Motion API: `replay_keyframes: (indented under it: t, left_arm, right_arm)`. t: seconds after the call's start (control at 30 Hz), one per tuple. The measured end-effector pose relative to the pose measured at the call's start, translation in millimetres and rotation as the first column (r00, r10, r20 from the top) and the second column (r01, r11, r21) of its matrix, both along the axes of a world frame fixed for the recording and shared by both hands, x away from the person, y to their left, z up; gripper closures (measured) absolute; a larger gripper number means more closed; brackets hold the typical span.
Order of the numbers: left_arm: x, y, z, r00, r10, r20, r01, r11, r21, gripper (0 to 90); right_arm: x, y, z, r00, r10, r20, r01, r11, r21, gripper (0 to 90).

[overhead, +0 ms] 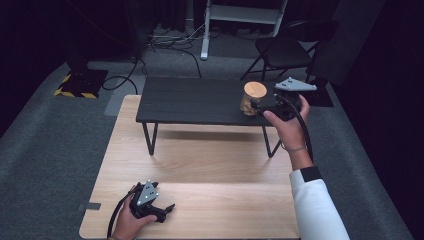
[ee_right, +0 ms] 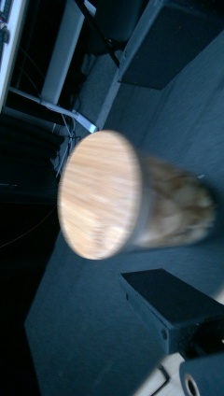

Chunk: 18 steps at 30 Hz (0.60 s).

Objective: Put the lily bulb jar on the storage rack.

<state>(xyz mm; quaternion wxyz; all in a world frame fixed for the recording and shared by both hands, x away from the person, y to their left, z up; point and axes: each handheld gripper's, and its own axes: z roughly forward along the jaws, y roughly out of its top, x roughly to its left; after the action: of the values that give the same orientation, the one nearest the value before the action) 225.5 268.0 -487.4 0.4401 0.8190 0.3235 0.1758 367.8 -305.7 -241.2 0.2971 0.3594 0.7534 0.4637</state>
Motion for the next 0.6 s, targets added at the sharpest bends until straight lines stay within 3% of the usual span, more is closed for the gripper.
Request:
replay_keyframes:
  t: [0.2, 0.43, 0.6]
  left_arm:
    - [-0.3, -0.1, 0.0, 1.0000, 0.003, 0.000, -0.003, 1.0000, 0.000, 0.5]
    - [-0.3, -0.2, 0.0, 1.0000, 0.004, 0.000, -0.004, 1.0000, 0.000, 0.5]
    - [-0.6, -0.5, 0.0, 1.0000, 0.008, -0.001, -0.008, 1.0000, 0.000, 0.5]
  right_arm:
    - [-28.7, -27.3, -21.1, 0.9999, -0.010, 0.013, 0.010, 0.999, 0.034, 4.9]
    - [-65.7, -44.6, -58.5, 0.9965, -0.026, 0.079, 0.025, 0.999, 0.021, 5.0]
    - [-82.8, -51.5, -78.7, 0.9981, -0.014, 0.060, 0.014, 1.000, -0.006, 5.0]
